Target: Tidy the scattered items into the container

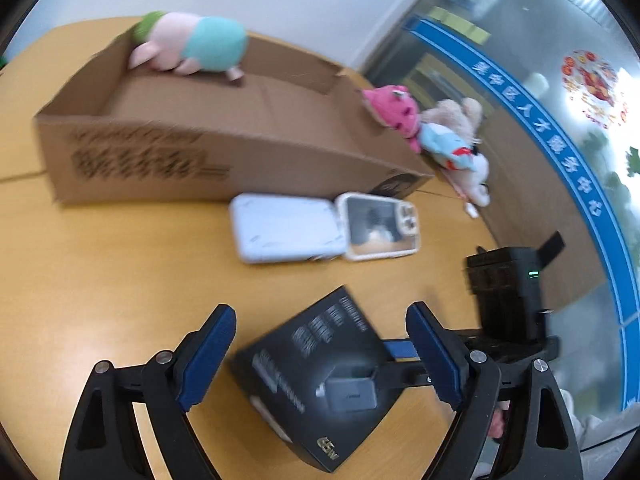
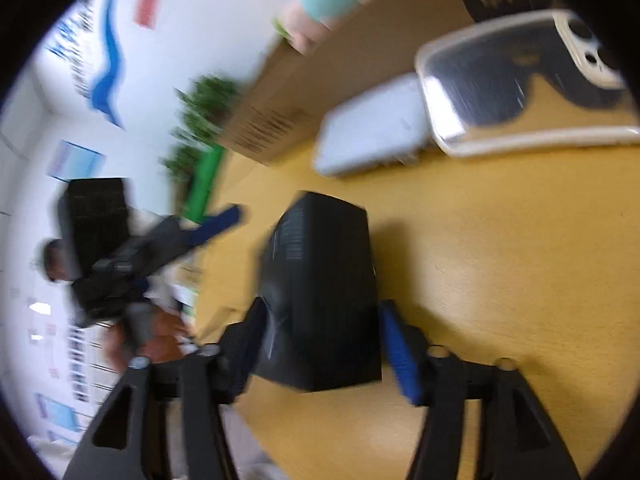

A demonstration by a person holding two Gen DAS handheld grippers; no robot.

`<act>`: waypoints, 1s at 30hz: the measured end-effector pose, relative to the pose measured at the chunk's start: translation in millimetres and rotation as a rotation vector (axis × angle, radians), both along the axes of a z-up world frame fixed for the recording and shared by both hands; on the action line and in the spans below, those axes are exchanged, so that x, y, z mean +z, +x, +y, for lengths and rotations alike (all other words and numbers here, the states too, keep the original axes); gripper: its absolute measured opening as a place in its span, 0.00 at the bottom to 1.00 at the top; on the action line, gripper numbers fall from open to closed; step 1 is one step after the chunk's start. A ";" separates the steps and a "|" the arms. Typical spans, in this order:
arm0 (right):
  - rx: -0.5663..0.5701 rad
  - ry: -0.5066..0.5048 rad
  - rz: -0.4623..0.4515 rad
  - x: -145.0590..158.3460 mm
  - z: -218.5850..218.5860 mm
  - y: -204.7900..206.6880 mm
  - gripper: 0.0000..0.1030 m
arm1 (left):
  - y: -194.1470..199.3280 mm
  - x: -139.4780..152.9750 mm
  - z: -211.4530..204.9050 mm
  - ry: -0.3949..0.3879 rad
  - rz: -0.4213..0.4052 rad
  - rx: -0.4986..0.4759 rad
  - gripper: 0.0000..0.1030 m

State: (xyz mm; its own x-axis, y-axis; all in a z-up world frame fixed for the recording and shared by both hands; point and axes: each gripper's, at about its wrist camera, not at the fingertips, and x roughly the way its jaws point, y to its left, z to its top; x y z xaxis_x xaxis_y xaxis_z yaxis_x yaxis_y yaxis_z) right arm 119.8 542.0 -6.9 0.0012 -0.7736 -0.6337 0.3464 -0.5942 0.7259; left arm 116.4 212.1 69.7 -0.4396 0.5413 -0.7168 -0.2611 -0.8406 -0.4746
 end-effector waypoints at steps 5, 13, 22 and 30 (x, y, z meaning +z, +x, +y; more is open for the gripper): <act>0.055 0.199 0.170 19.5 6.8 23.6 0.76 | 8.7 -15.2 -3.5 -0.005 -0.045 0.030 0.84; 0.047 0.291 0.386 45.2 38.9 42.9 0.77 | 9.2 -34.7 16.6 0.001 -0.097 0.007 0.84; 0.106 0.335 0.503 24.7 9.4 14.7 0.77 | -2.2 -40.7 22.4 -0.053 -0.100 0.023 0.84; 0.145 0.321 0.490 16.3 2.3 10.4 0.77 | -3.4 -42.8 11.4 -0.030 -0.113 0.039 0.83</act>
